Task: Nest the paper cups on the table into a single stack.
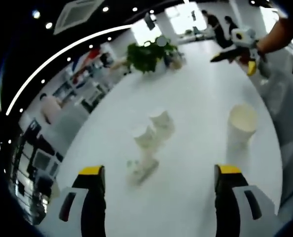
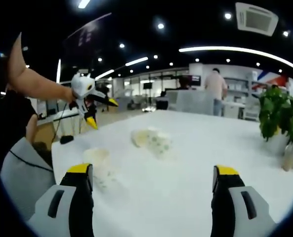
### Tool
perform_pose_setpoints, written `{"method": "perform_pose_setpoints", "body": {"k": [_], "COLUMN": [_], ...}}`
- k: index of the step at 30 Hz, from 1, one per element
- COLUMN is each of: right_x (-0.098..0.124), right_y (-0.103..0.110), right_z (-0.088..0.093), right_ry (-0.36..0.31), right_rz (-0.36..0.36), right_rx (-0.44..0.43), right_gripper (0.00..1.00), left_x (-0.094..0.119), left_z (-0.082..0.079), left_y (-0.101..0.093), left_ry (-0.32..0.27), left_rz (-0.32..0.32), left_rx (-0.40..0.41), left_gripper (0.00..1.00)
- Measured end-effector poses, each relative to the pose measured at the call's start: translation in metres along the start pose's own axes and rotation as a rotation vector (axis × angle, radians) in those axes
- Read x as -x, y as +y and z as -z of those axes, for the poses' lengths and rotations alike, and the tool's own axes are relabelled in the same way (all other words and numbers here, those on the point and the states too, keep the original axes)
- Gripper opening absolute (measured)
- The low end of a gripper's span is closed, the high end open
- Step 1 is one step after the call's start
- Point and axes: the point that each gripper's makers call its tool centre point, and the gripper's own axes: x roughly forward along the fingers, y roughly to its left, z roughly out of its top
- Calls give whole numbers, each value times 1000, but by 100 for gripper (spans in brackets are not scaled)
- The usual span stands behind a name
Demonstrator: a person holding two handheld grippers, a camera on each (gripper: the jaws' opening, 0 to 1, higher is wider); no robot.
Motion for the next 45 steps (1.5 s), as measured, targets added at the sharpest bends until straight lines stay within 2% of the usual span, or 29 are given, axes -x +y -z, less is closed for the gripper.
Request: {"method": "perform_pose_setpoints", "body": {"k": [5, 11, 15, 19, 21, 24, 28, 31, 35, 38, 40, 45], "right_x": [-1, -1, -1, 0, 0, 2, 6, 8, 9, 9, 8, 6], "right_y": [-1, 0, -1, 0, 1, 1, 1, 0, -3, -5, -6, -6], "right_z": [2, 5, 9, 12, 14, 19, 23, 26, 29, 30, 29, 31], "right_ry": [4, 10, 16, 14, 17, 21, 27, 30, 34, 34, 34, 36], "right_rz": [-1, -8, -10, -6, -5, -2, 3, 7, 13, 17, 19, 14], "right_rx": [0, 5, 1, 0, -6, -13, -22, -25, -29, -35, -38, -44], "right_gripper": [100, 100, 100, 100, 100, 100, 100, 99, 99, 99, 99, 99], "left_x": [-15, -36, -49, -68, -76, -86, -96, -102, -110, -116, -120, -127], "left_z": [4, -1, -1, 6, 15, 15, 14, 18, 26, 34, 36, 38], "left_y": [9, 19, 26, 30, 34, 31, 29, 28, 33, 39, 38, 32], "left_ry": [42, 63, 82, 112, 154, 163, 174, 197, 221, 244, 252, 261], "left_rz": [15, 50, 69, 88, 89, 103, 123, 141, 153, 140, 145, 161], "left_rx": [-89, -150, -184, -207, -257, -297, -310, -347, -358, -319, -294, -293], "left_gripper": [89, 87, 82, 79, 77, 75, 73, 71, 68, 61, 61, 55]}}
